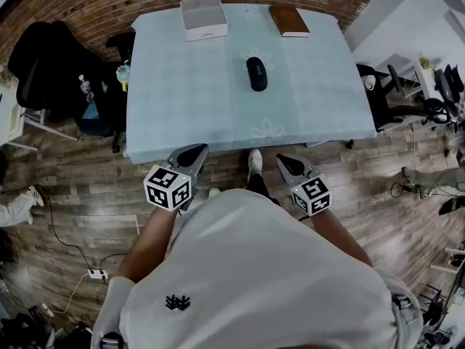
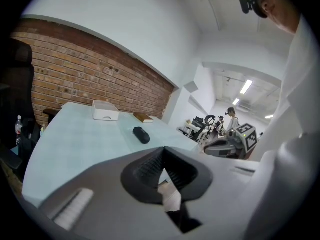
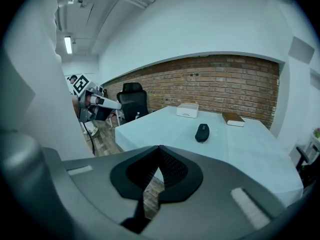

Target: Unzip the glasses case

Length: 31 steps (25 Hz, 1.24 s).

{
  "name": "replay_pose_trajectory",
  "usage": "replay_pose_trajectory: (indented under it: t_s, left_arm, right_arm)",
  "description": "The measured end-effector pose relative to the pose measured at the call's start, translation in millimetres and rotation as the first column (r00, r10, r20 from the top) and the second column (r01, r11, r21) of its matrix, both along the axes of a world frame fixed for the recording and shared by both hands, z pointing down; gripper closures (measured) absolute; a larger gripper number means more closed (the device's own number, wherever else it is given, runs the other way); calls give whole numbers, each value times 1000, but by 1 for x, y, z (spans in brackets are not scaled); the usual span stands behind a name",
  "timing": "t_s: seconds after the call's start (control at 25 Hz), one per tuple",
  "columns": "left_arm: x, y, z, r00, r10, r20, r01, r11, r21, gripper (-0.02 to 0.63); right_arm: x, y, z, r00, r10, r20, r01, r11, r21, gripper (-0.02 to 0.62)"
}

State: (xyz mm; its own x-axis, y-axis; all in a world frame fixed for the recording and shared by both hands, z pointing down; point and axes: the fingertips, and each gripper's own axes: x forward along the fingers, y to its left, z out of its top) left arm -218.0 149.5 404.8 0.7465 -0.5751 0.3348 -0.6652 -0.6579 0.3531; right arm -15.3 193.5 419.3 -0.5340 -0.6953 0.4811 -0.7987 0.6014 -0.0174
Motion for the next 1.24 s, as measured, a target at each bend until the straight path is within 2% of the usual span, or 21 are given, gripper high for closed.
replay_pose_trajectory:
  t_s: [0.64,1.24]
  left_arm:
    - [-25,4,15,1000,-11,12,11,1000,-26,552]
    - [-38,-17,34,998,-58,39,61,997,-57,552]
  right_arm:
    - [-25,-8,4,1000,-22,-3,22,1000,0,595]
    - [-35,-46,14,997,-83,1,83,996,-17,595]
